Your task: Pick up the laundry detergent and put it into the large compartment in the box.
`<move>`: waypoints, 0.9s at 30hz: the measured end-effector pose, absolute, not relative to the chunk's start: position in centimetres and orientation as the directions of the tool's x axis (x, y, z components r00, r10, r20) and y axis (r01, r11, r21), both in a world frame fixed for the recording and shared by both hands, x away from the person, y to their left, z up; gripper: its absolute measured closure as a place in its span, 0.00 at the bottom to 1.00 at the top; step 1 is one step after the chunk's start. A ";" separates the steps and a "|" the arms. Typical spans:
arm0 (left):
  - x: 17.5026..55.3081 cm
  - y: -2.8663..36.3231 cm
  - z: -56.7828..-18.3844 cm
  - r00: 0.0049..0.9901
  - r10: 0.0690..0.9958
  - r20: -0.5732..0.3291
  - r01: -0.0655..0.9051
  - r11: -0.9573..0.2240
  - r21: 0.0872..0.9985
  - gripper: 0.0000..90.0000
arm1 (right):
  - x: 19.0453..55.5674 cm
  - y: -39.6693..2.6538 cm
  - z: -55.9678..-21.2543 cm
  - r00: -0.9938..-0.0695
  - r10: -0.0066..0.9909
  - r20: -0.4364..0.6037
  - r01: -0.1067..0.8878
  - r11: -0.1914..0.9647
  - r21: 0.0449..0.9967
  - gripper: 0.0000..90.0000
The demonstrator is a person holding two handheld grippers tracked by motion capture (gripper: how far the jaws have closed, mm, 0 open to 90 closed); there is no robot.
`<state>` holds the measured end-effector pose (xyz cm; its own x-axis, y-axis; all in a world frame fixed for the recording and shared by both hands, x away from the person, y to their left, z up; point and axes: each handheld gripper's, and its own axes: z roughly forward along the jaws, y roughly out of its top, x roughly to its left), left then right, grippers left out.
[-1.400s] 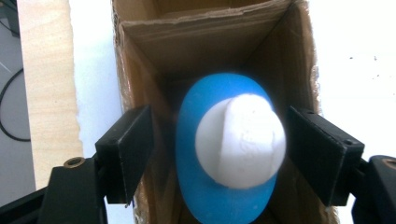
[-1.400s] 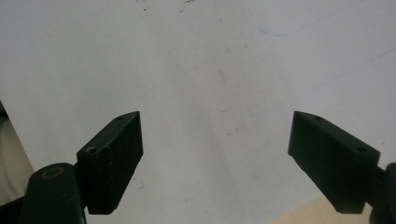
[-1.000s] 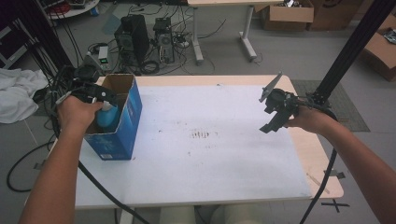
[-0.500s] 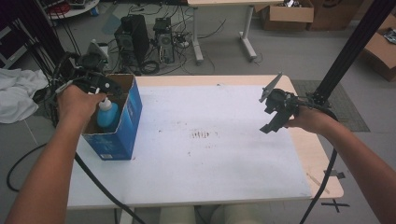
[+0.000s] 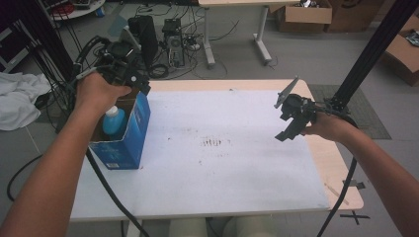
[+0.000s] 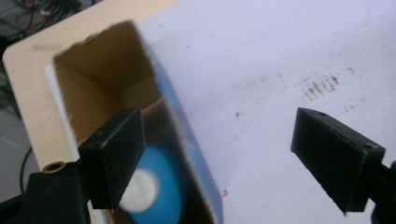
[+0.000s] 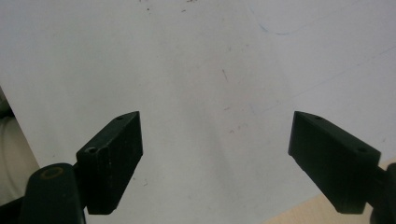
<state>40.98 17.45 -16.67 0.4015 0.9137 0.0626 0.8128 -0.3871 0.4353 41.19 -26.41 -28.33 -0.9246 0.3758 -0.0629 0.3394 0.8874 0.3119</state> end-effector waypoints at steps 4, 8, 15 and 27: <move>41.7 15.9 -16.3 0.464 0.884 0.062 0.787 -0.443 0.429 0.21 | 41.1 -26.4 -28.3 -0.925 0.376 -0.061 0.340 0.887 0.312 0.20; 42.4 14.6 -16.1 0.503 0.862 0.066 0.766 -0.480 0.427 0.20 | 41.1 -26.3 -28.2 -0.925 0.375 -0.061 0.340 0.887 0.312 0.20; 43.8 10.8 -16.4 0.628 0.774 0.086 0.686 -0.602 0.407 0.20 | 41.0 -26.2 -28.0 -0.925 0.375 -0.060 0.339 0.887 0.313 0.20; 45.2 4.4 -18.2 0.835 0.546 0.069 0.499 -0.805 0.321 0.21 | 41.0 -26.5 -27.7 -0.925 0.376 -0.049 0.343 0.885 0.316 0.20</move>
